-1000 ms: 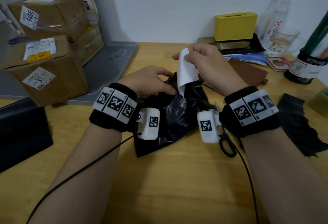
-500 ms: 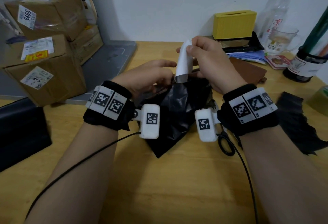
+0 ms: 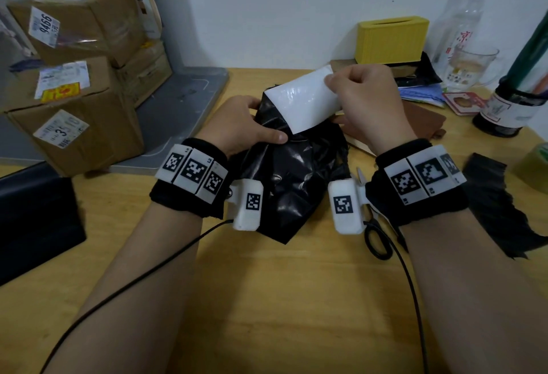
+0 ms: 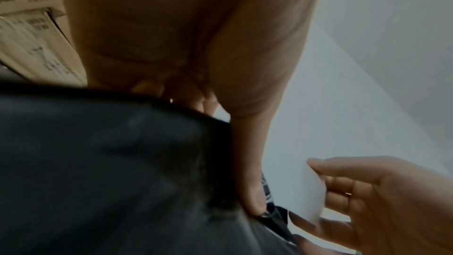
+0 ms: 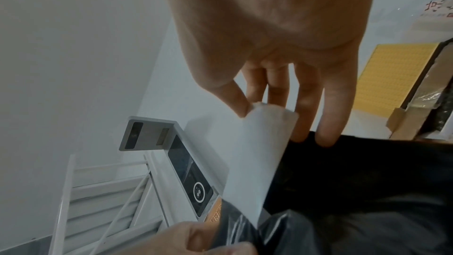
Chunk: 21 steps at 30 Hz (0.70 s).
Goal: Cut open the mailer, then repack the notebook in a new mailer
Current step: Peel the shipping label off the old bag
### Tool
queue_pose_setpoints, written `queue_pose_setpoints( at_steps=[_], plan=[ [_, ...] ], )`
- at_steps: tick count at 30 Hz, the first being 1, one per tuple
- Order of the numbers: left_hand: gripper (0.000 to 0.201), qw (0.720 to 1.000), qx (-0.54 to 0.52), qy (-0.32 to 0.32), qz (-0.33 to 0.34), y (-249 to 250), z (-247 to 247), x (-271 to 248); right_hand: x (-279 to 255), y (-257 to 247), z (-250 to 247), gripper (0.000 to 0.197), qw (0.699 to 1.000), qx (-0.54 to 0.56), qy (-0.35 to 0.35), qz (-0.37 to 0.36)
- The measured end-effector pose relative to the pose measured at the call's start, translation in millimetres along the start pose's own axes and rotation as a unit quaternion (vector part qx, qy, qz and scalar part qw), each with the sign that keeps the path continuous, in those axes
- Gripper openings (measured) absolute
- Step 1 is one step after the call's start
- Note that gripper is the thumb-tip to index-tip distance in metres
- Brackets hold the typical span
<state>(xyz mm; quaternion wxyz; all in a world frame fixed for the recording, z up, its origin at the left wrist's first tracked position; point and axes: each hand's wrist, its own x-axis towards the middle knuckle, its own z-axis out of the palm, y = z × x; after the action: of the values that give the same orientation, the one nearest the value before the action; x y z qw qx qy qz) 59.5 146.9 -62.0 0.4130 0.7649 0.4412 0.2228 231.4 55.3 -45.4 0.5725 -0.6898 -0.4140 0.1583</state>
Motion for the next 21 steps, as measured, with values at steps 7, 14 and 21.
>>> queue_pose_setpoints(
  at_steps=[7,14,21],
  plan=[
    [0.053,1.0,-0.01,0.015,-0.001,0.5,-1.2,-1.1,1.7,2.6,-2.9,0.029,1.0,-0.012,0.005,0.023],
    [0.044,1.0,0.001,0.013,-0.015,-0.7,-4.6,-1.1,2.1,3.5,-4.8,0.022,1.0,-0.006,0.016,0.021],
    [0.044,0.999,0.003,0.013,-0.034,-1.8,-5.9,-0.6,2.6,4.2,-8.3,0.027,0.999,-0.016,0.036,0.022]
  ],
)
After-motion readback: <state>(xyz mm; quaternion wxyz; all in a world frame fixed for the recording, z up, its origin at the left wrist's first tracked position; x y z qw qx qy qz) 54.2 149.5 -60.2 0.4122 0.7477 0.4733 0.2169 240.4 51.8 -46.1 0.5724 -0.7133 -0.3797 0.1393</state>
